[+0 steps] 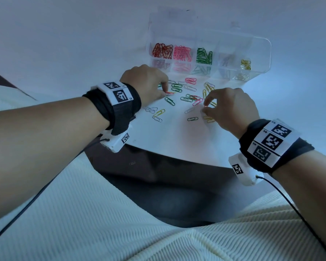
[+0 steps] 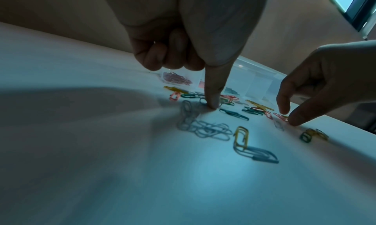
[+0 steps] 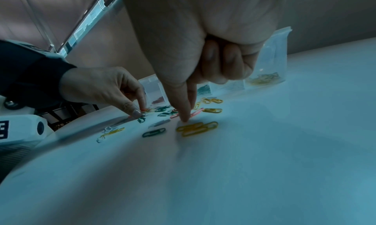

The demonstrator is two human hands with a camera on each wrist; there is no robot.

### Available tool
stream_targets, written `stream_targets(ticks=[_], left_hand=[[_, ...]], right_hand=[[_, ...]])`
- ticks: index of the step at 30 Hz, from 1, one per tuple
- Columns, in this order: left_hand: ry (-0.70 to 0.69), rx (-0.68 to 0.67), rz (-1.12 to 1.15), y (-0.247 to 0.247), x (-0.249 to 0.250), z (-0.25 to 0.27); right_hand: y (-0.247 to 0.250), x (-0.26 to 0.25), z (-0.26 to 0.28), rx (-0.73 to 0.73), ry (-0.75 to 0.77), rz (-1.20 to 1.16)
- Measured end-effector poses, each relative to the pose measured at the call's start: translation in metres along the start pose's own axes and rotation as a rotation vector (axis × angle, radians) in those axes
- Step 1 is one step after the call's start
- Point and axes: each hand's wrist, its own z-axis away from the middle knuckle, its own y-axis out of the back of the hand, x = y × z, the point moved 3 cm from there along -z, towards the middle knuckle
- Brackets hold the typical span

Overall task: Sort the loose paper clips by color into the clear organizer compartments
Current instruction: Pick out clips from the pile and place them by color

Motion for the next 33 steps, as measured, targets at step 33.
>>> stream_targets(ticks=[33], left_hand=[[-0.052, -0.013, -0.051, -0.005, 0.014, 0.005]], right_hand=[[0.003, 0.010, -0.005, 0.010, -0.066, -0.070]])
